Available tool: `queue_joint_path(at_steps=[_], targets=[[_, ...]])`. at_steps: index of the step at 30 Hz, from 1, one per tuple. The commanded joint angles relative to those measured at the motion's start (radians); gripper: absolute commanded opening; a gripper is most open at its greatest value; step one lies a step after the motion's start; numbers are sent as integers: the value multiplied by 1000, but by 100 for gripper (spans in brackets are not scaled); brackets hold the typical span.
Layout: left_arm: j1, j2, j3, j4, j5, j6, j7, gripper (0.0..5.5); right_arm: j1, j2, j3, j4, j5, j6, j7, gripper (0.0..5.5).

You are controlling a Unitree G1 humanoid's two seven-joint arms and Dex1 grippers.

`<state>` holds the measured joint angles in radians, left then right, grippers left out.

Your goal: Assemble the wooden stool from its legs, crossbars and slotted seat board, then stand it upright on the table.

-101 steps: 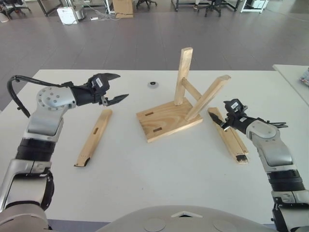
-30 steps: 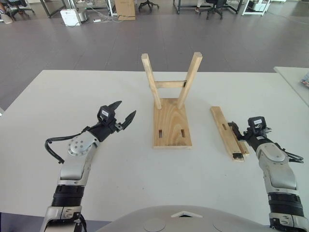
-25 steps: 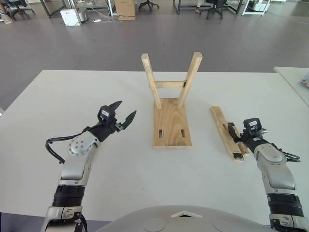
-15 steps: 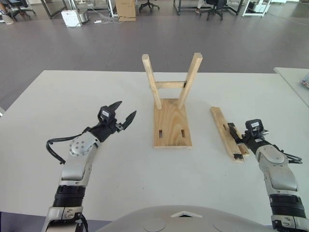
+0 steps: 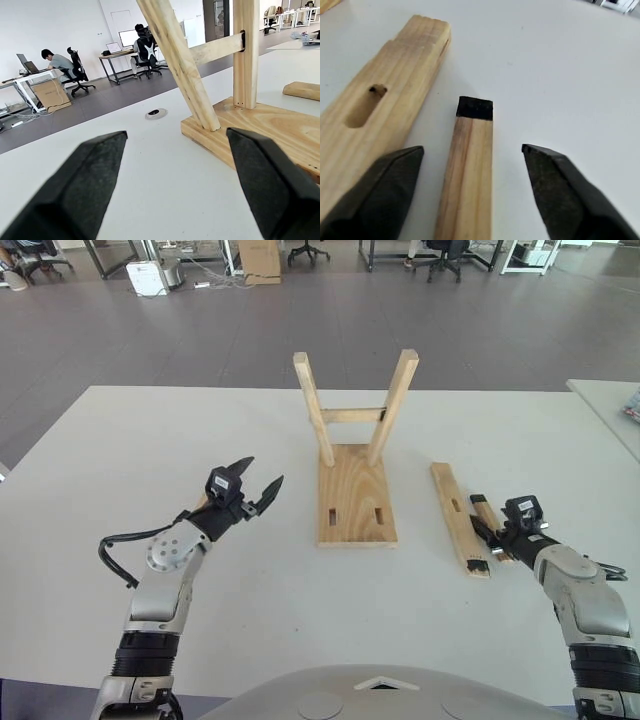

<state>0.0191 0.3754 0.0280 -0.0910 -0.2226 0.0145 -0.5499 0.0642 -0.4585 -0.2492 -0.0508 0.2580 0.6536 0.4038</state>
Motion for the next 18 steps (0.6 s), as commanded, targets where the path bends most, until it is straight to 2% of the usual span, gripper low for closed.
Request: queue_joint_path(at_steps=[1,5,9,11,15,18], targets=[[14,-19,-19,-31,13,57,35,367,-2,60,-92,90,123,321,-34,284],[22,-17,-36,-59,-6,158,33,367,51,44,-43,104,129,388,-27,215],[6,-6,-27,-72,-3,191,26,367,100,-30,86,77,67,298,18,147],[1,-2,-30,-83,10,216,37,367,109,-58,122,77,43,260,30,131],[23,-14,-23,-118,13,256,73,367,98,-66,121,105,33,217,17,130],[6,-71,54,-166,7,347,231,367,-6,-23,5,148,53,106,-58,130]])
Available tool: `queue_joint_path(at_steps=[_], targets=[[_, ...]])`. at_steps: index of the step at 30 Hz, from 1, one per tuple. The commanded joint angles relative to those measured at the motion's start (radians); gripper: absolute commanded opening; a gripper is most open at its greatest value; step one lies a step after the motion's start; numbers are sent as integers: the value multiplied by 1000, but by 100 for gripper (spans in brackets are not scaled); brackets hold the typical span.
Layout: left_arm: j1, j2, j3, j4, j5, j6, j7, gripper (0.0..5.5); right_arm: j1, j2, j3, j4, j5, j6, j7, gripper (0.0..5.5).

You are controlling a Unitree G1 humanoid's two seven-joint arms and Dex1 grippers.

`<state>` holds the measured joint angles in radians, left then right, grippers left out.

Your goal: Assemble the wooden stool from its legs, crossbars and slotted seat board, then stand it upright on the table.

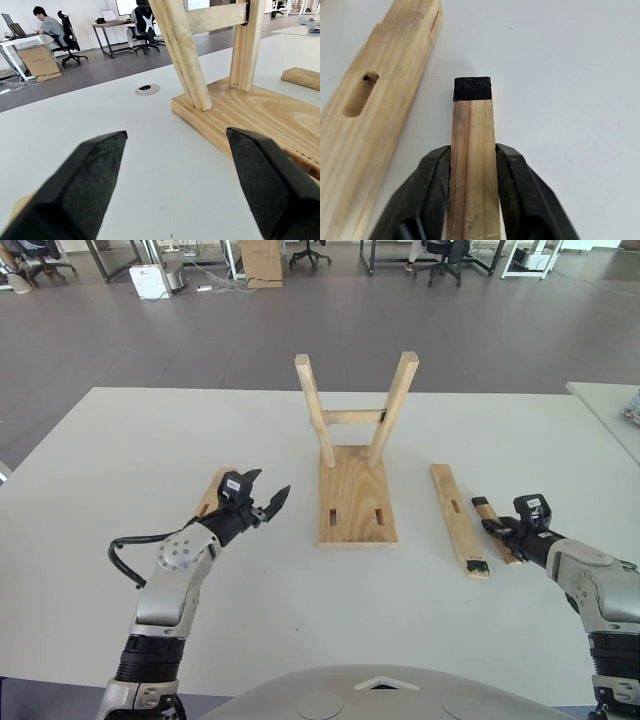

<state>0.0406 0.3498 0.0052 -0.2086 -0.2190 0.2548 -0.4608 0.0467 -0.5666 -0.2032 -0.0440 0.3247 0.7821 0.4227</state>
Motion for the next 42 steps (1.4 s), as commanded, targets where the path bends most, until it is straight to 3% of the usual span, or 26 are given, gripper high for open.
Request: queue_joint_path(at_steps=[1,5,10,17,28,42], targets=[[-47,-64,118,-49,-31,133,177,367,-27,102,-82,136,-13,-87,-114,130],[-304,-159,277,-168,-397,304,269,367,-249,107,-86,-75,-102,-381,-223,130],[-546,-149,233,-198,-709,502,229,367,-406,166,31,-326,-109,-461,-227,130],[-672,-176,152,-191,-798,562,249,367,-412,235,270,-409,-128,-558,-109,130],[-661,-204,90,-175,-784,539,256,367,-369,312,339,-460,-105,-600,-66,130],[-642,-223,85,-175,-798,533,259,130,-334,335,343,-476,-63,-568,-52,130]])
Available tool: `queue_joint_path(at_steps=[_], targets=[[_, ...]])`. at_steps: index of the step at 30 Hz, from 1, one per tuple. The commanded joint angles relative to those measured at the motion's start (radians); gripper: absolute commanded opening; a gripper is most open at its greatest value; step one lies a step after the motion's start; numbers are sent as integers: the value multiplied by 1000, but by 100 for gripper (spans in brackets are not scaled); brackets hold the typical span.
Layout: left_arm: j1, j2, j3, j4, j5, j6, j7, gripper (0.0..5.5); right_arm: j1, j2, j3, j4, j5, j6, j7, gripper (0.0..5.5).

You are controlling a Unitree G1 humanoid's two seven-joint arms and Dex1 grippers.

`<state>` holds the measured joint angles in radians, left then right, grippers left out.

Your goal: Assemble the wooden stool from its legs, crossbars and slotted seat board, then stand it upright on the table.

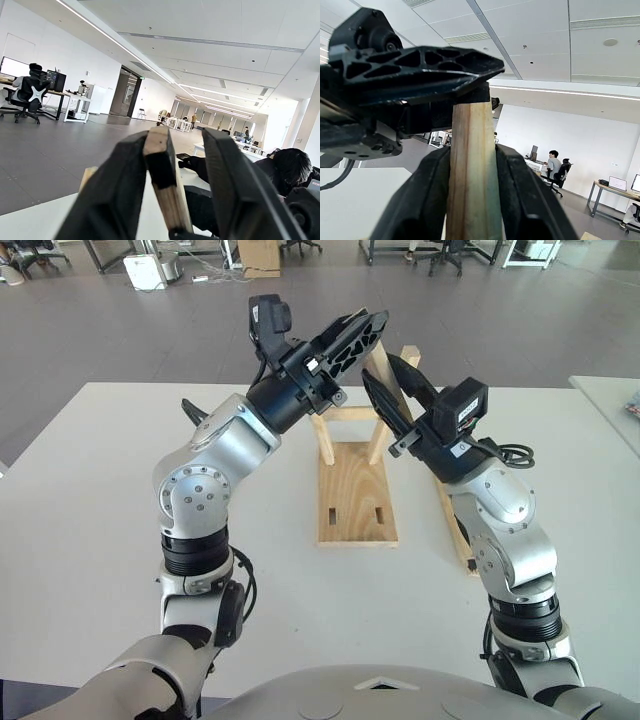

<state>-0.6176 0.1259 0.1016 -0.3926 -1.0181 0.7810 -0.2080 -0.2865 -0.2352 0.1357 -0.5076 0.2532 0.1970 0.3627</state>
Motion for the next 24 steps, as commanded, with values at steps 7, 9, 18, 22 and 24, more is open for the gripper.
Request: queue_joint_path(at_steps=[7,9,18,22,24], targets=[[27,-1,-21,5,9,4,10,40,18,5,9,-28,8,26,9,130],[29,-2,-20,4,10,3,15,40,22,15,4,-27,8,33,-4,130],[27,112,84,-2,-26,15,4,40,98,13,-1,-56,143,239,-9,281],[108,391,298,58,-15,19,-109,40,184,19,13,-73,116,259,-51,283],[249,455,267,130,160,-91,-179,40,222,35,26,-89,85,253,-92,283]])
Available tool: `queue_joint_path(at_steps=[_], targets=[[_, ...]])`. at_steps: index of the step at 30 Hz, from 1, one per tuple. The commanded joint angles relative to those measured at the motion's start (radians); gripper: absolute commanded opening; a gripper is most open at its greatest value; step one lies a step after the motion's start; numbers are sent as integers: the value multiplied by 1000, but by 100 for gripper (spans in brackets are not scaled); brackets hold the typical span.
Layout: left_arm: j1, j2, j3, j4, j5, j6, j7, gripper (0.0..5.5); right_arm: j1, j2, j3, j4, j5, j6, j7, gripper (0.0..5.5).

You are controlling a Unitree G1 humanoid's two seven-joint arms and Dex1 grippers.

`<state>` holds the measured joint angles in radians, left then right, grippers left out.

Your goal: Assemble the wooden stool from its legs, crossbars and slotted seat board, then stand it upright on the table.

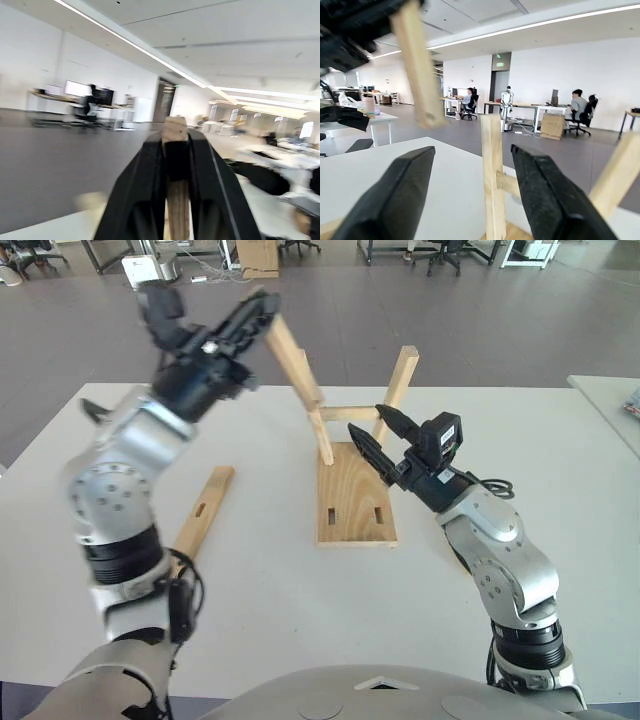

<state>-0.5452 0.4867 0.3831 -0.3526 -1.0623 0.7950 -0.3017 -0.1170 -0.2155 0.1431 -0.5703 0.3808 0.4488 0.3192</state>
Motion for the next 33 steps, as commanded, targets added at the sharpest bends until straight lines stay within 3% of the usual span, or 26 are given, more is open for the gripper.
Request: queue_joint_path(at_steps=[1,4,9,21,33], targets=[[253,109,-45,115,305,-185,-105,40,59,21,24,-31,-52,2,-60,283],[422,73,-65,154,479,-352,-107,40,80,31,32,-42,-67,-4,-77,283],[540,-6,-48,200,607,-501,-46,40,71,36,24,-43,-79,-5,-82,283],[652,-59,-31,86,606,-479,-32,40,56,15,-12,-37,-100,-24,-74,283],[603,-95,-61,135,645,-525,-27,40,40,24,-14,-36,-89,-15,-56,283]])
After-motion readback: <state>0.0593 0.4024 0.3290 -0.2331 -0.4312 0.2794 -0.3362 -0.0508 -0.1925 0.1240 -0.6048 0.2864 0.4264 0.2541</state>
